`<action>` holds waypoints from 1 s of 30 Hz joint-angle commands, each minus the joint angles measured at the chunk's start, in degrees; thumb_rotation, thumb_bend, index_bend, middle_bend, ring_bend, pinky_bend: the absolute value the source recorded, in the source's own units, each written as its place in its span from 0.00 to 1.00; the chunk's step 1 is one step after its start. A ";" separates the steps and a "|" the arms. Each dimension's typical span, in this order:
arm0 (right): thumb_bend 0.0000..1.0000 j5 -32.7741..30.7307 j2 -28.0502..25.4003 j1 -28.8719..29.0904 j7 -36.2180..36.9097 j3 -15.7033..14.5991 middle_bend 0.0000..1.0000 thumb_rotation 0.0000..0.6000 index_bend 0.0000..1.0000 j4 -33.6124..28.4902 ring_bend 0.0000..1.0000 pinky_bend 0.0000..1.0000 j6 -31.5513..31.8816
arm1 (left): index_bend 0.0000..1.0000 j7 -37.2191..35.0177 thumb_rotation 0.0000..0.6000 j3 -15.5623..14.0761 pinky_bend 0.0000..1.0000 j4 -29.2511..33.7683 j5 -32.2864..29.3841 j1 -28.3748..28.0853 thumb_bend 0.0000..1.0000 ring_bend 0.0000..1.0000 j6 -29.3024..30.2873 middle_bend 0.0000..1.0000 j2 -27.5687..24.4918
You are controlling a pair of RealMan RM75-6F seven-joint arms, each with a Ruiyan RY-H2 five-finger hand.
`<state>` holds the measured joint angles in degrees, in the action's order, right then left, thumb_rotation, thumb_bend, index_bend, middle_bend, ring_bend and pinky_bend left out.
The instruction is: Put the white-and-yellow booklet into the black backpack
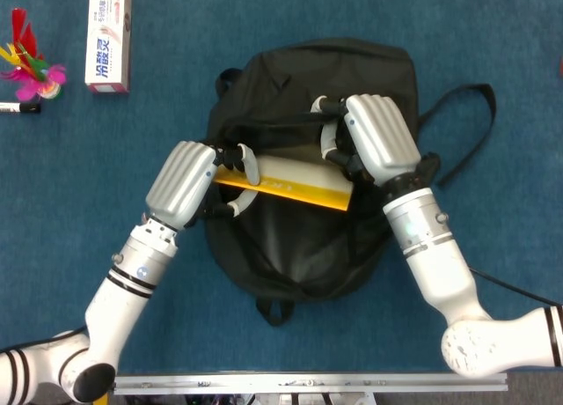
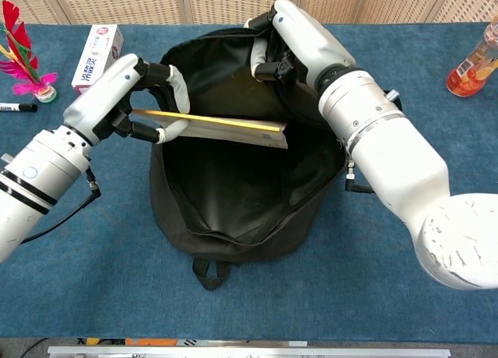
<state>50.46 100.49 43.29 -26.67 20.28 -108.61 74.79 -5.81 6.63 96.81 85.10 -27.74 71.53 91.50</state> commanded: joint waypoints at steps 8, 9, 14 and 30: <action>0.80 0.09 -0.33 -0.41 0.77 0.71 0.60 1.00 0.66 -2.07 0.53 0.81 0.68 | 0.63 7.16 1.00 -0.75 0.49 -7.79 2.76 1.47 0.31 0.49 5.56 0.56 7.95; 0.80 0.21 -0.39 -0.46 0.75 0.70 0.60 1.00 0.66 -2.26 0.53 0.81 0.80 | 0.63 8.09 1.00 -0.70 0.50 -8.54 3.17 1.43 0.31 0.49 6.02 0.56 8.63; 0.80 0.36 -0.92 -0.83 1.04 0.89 0.60 1.00 0.66 -3.28 0.53 0.81 1.21 | 0.63 11.69 1.00 -0.71 0.50 -11.50 3.45 1.19 0.31 0.49 6.37 0.56 11.94; 0.80 0.60 -1.01 -0.89 1.95 0.72 0.60 1.00 0.66 -4.09 0.53 0.81 0.74 | 0.63 23.22 1.00 0.24 0.50 -17.95 1.89 -1.36 0.31 0.50 3.33 0.56 20.57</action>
<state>51.05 99.47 42.40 -24.73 21.01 -112.70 75.52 16.95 6.78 79.32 86.99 -28.75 75.18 111.58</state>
